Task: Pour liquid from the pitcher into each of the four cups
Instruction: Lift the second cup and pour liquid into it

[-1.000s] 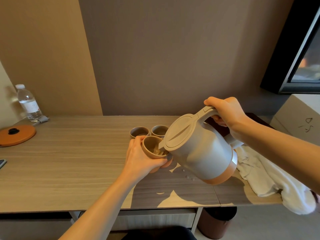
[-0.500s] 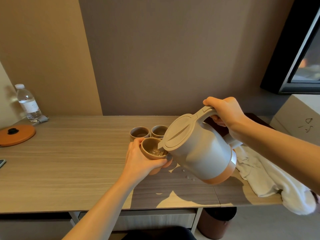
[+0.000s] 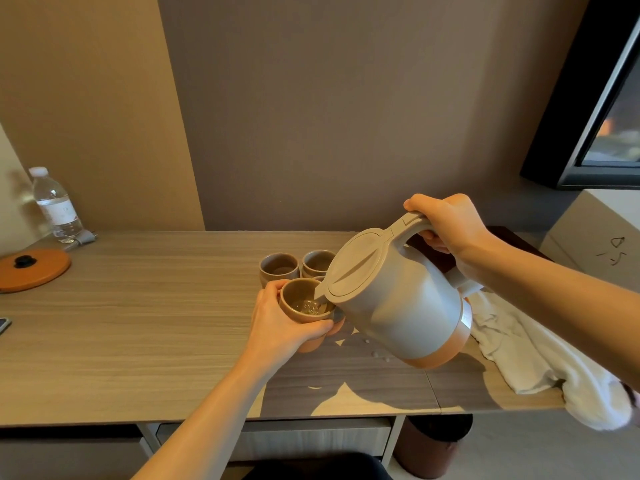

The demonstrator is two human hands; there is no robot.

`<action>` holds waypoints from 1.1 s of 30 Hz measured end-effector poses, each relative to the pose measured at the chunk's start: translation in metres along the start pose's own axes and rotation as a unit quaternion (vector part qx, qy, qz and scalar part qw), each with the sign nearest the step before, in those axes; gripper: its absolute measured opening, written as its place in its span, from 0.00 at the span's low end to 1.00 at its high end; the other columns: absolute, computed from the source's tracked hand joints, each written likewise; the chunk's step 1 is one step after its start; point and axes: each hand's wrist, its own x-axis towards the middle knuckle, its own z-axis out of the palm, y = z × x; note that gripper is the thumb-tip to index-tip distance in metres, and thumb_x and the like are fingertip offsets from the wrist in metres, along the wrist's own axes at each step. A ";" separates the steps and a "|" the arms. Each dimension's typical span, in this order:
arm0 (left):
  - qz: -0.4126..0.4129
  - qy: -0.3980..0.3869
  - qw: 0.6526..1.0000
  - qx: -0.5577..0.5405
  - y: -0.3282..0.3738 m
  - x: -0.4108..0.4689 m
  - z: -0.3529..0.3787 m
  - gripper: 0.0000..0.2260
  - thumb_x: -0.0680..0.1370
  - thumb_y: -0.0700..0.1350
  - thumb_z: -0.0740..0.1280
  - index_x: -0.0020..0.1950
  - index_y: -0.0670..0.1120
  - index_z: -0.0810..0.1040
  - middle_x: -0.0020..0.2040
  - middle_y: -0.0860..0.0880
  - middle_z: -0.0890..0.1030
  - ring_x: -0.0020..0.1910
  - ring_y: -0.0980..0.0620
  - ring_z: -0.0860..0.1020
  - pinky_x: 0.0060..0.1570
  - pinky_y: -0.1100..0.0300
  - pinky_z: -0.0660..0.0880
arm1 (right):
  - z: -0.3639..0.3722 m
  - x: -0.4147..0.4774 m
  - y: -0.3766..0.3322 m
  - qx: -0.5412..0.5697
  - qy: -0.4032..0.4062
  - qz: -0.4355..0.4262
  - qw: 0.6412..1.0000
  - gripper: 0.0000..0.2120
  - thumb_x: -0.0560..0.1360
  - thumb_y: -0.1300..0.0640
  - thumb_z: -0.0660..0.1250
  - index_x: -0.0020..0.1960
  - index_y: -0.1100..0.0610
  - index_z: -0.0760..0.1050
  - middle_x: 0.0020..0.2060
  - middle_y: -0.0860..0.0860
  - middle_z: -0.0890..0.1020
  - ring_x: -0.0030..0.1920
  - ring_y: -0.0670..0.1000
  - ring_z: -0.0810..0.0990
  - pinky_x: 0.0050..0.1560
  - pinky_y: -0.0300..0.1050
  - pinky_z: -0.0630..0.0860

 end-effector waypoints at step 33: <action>-0.024 -0.004 0.999 -0.045 0.001 -0.011 0.001 0.40 0.58 0.51 0.84 0.65 0.54 0.68 0.62 0.53 0.75 0.61 0.51 0.75 0.56 0.54 0.78 | 0.005 -0.003 0.002 -0.001 -0.010 -0.010 1.000 0.18 0.74 0.53 0.66 0.29 0.61 0.72 0.25 0.54 0.72 0.30 0.51 0.70 0.36 0.43 0.70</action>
